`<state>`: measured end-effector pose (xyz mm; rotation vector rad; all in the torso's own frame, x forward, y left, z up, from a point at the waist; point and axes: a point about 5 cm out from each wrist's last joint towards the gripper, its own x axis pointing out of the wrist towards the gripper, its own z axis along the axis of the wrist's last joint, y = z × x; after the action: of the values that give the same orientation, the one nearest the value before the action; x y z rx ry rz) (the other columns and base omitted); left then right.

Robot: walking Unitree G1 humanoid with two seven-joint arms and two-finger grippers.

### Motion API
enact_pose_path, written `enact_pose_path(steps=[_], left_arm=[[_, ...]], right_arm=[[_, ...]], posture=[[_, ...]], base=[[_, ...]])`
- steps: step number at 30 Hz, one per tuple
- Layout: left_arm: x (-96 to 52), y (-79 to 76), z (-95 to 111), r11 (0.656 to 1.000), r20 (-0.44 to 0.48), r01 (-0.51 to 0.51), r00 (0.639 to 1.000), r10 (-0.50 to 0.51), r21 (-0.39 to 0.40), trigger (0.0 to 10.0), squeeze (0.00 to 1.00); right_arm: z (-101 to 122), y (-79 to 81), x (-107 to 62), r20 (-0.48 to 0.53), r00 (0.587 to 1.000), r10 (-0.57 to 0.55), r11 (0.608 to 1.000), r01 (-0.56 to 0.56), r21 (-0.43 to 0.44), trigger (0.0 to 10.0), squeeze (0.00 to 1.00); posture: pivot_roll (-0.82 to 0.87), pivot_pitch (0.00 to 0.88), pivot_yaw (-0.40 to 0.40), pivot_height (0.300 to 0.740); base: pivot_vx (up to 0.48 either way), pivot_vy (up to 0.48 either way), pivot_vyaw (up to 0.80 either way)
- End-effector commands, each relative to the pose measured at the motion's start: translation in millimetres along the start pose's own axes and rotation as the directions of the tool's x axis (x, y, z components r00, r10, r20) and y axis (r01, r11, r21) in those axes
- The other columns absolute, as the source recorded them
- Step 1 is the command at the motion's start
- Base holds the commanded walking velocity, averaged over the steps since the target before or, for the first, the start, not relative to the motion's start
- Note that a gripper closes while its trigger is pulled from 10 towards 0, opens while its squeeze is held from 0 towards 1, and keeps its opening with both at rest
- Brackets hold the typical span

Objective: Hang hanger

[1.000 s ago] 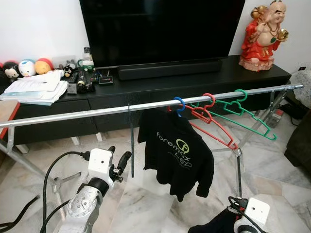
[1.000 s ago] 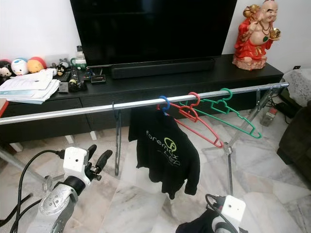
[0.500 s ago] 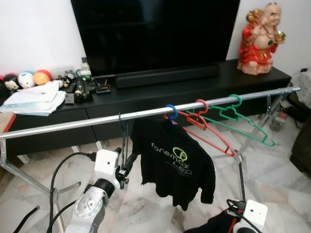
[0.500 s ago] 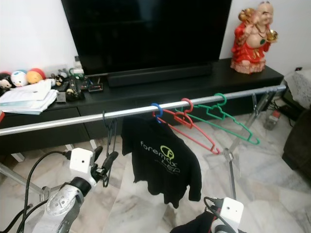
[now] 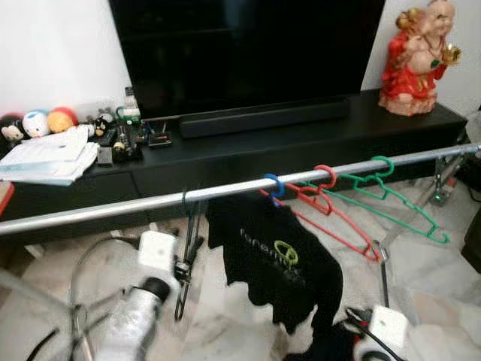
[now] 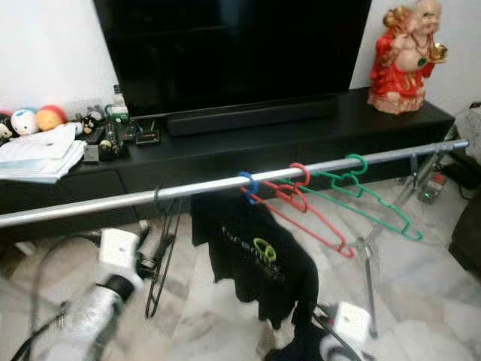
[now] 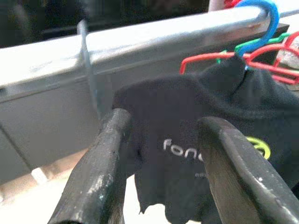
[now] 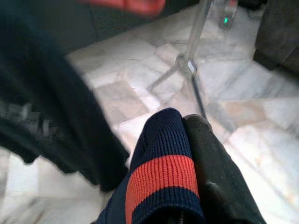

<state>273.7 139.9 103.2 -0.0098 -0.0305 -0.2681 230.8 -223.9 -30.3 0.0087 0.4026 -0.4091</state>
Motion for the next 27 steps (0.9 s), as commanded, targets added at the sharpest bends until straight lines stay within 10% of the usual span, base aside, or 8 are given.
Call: enact_pose_path(steps=[1,23,24,27], left_arm=[[-5.4,10.9,-6,0.999,-0.048,-0.019,0.999,0.021,0.043,10.0,0.0],[23.4,9.0,-11,0.996,-0.237,0.074,0.97,-0.06,0.052,10.0,0.0],[27.6,9.9,-10,0.997,-0.245,0.06,0.968,-0.048,0.044,10.0,0.99],[43.3,10.8,-6,0.999,-0.281,-0.011,0.96,0.001,-0.033,10.0,1.0]], right_arm=[[5,10.7,0.8,0.02,0.999,0.025,1.0,-0.026,0.012,10.0,0.0],[5,14.4,1.0,0.011,0.999,0.038,0.999,-0.038,0.009,10.0,0.0],[5,14.5,1.0,0.011,0.999,0.039,0.999,-0.039,0.008,10.0,0.0],[5,16.2,1.5,0.007,0.999,0.042,0.999,-0.042,0.006,10.0,0.0]], posture=[[0.07,0.041,0.029,0.74],[0.06,0.045,0.03,0.74],[0.06,0.045,0.03,0.74],[0.06,0.045,0.03,0.74]], base=[[0.0,0.0,0.0],[0.0,0.0,0.0],[0.0,0.0,0.0],[0.0,0.0,0.0]])
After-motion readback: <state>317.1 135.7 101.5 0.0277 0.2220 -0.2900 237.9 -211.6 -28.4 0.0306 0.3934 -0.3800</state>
